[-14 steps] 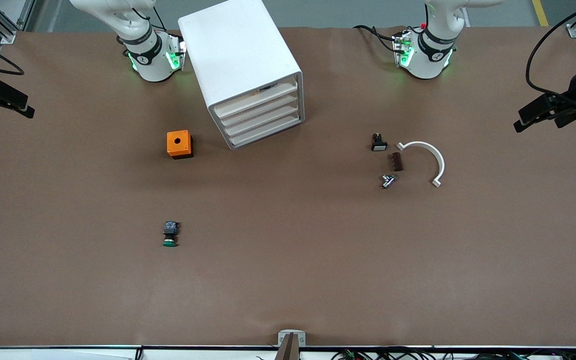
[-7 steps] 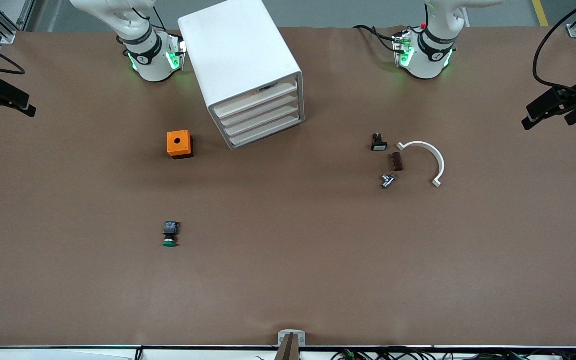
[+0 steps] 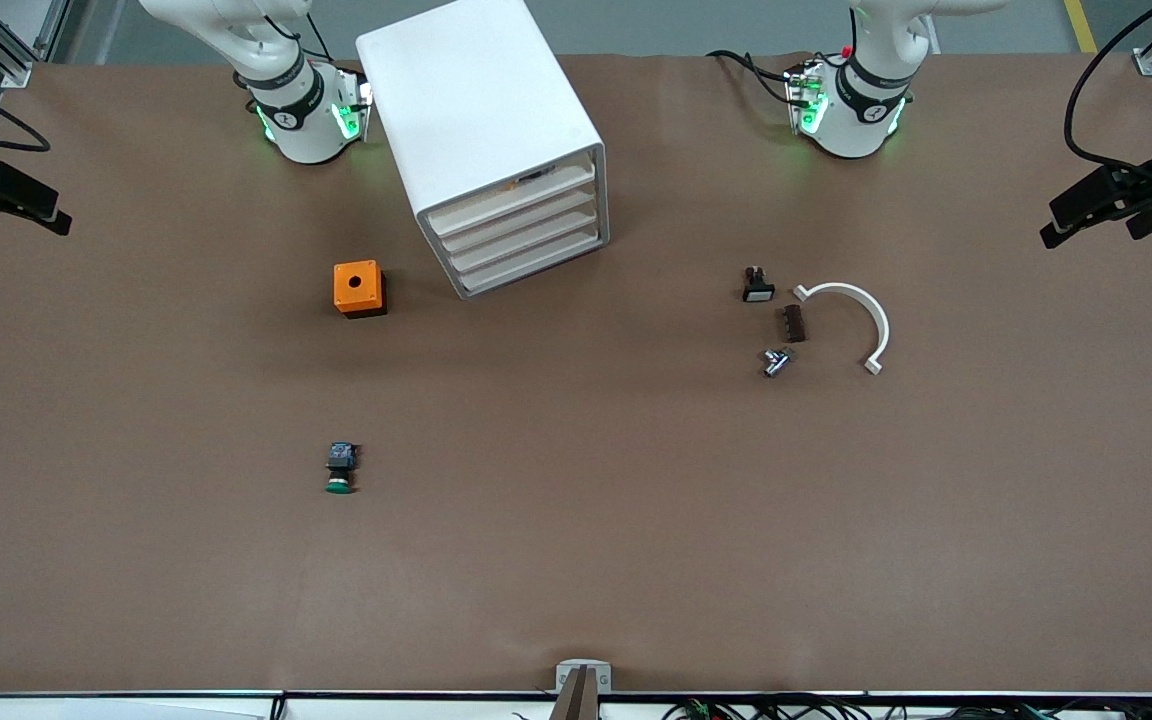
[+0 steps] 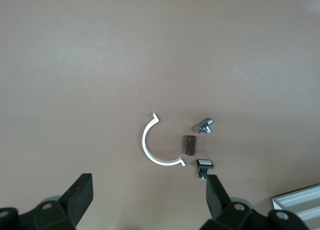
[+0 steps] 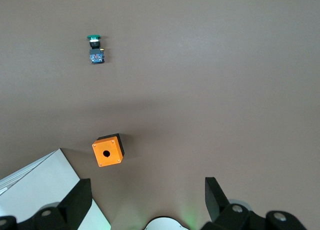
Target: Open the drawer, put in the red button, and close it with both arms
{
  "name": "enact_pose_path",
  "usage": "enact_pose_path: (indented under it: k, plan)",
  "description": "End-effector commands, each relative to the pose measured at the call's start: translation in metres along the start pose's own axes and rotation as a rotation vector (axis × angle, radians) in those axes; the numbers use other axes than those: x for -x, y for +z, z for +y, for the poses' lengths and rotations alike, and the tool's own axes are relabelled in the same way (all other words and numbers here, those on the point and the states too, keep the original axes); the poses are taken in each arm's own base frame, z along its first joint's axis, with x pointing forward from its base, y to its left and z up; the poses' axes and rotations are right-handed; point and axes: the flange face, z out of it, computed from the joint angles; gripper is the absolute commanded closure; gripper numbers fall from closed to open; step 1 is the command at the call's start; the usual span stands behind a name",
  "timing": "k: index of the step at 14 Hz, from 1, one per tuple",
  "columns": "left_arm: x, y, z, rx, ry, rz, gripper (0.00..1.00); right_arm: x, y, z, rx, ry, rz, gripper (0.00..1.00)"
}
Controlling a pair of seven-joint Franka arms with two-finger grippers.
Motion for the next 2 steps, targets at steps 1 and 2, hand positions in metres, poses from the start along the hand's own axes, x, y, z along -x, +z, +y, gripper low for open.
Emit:
enact_pose_path:
  k: [1, 2]
  plan:
    - [-0.0011, -0.0045, 0.0023, -0.028, 0.015, -0.004, 0.00, 0.0078, -0.0021, 0.0049, -0.006, -0.019, 0.014, 0.00]
    - [-0.0010, -0.0045, 0.0023, -0.028, 0.015, -0.004, 0.00, 0.0081, -0.0030, 0.0050, -0.006, -0.021, 0.017, 0.00]
